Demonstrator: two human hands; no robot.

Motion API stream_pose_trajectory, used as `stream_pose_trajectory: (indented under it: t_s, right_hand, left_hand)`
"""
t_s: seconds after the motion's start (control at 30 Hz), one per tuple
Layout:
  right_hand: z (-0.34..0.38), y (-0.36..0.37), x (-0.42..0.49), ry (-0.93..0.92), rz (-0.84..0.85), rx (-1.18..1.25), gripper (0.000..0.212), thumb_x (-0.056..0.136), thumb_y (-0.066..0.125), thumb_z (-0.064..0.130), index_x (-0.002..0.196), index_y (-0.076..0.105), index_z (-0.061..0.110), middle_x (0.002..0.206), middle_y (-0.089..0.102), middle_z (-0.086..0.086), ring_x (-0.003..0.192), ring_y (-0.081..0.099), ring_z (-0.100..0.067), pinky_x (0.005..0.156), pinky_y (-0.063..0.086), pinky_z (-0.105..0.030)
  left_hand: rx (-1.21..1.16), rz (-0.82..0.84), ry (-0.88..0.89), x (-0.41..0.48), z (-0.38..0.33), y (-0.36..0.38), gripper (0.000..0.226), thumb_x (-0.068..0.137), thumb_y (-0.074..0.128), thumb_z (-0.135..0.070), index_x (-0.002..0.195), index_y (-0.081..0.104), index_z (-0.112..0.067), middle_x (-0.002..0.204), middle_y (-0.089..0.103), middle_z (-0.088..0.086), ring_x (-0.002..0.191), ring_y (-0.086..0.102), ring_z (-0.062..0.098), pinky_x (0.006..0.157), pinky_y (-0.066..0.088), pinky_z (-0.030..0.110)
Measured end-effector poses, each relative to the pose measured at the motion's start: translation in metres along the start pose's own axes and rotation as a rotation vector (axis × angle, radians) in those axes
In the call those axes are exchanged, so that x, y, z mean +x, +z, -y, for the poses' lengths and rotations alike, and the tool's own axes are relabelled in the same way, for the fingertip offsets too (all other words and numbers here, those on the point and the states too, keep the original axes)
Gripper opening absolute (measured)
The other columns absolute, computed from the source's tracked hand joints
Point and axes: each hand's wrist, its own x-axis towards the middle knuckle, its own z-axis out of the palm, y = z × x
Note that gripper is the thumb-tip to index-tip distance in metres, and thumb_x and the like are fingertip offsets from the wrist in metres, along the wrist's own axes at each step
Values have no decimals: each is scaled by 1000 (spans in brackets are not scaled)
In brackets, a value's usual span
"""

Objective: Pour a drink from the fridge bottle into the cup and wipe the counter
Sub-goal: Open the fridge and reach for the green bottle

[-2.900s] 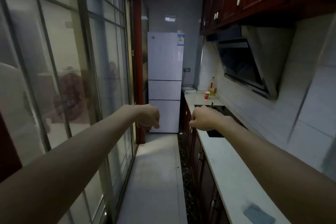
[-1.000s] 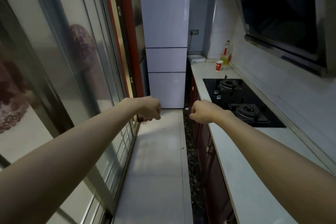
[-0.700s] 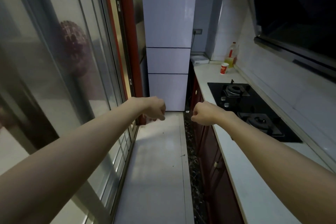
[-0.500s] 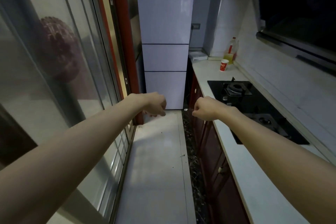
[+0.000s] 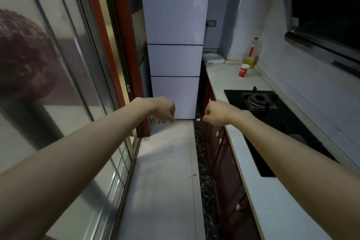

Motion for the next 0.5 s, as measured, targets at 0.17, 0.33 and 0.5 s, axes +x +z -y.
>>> stream_pose_trajectory:
  t_s: [0.17, 0.33, 0.5]
  right_hand:
    - [-26, -32, 60, -51, -24, -21, 31, 91, 52, 25, 81, 65, -1, 82, 64, -13, 76, 63, -29, 68, 53, -39]
    - [-46, -54, 119, -119, -53, -22, 35, 88, 53, 27, 94, 68, -4, 95, 69, -19, 89, 66, -36, 77, 55, -44]
    - [-55, -50, 166, -166, -34, -20, 33, 87, 53, 25, 91, 69, -4, 92, 72, -19, 88, 67, -35, 72, 55, -39]
  left_hand:
    - [-4, -26, -59, 36, 7, -41, 22, 99, 51, -32, 94, 64, -14, 80, 66, 2, 74, 66, 17, 77, 56, 31]
    - [1, -122, -106, 72, 14, -70, 27, 100, 51, -31, 109, 65, -10, 93, 70, 7, 85, 70, 19, 77, 56, 28]
    - [44, -92, -162, 100, 34, -79, 26, 100, 51, -32, 94, 64, -10, 85, 66, 5, 83, 68, 20, 72, 54, 28]
